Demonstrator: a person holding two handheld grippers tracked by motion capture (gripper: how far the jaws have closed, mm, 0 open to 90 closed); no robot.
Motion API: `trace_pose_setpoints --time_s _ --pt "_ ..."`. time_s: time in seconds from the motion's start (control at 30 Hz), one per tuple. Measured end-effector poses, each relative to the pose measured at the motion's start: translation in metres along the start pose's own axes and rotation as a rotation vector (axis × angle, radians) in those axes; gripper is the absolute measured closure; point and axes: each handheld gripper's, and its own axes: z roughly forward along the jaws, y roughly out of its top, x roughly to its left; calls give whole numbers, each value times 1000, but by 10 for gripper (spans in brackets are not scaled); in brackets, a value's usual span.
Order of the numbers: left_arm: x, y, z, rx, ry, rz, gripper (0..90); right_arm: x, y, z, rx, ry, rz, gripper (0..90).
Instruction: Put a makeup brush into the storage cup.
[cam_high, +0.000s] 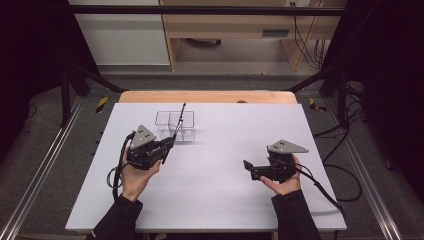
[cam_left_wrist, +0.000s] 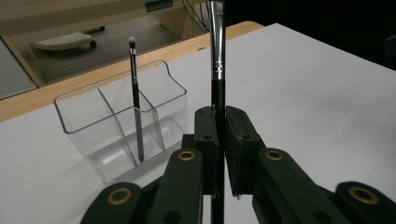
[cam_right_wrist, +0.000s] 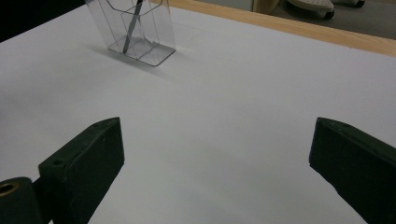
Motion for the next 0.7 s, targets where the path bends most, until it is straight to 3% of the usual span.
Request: trace_pose_setpoints --time_s 0.13,0.7 --pt "5 4 -2 -25 3 -25 833 0 0 -1 -7 -6 2 37" --pt "12 18 0 -93 16 -53 833 -1 0 -1 -9 -10 -5 35"
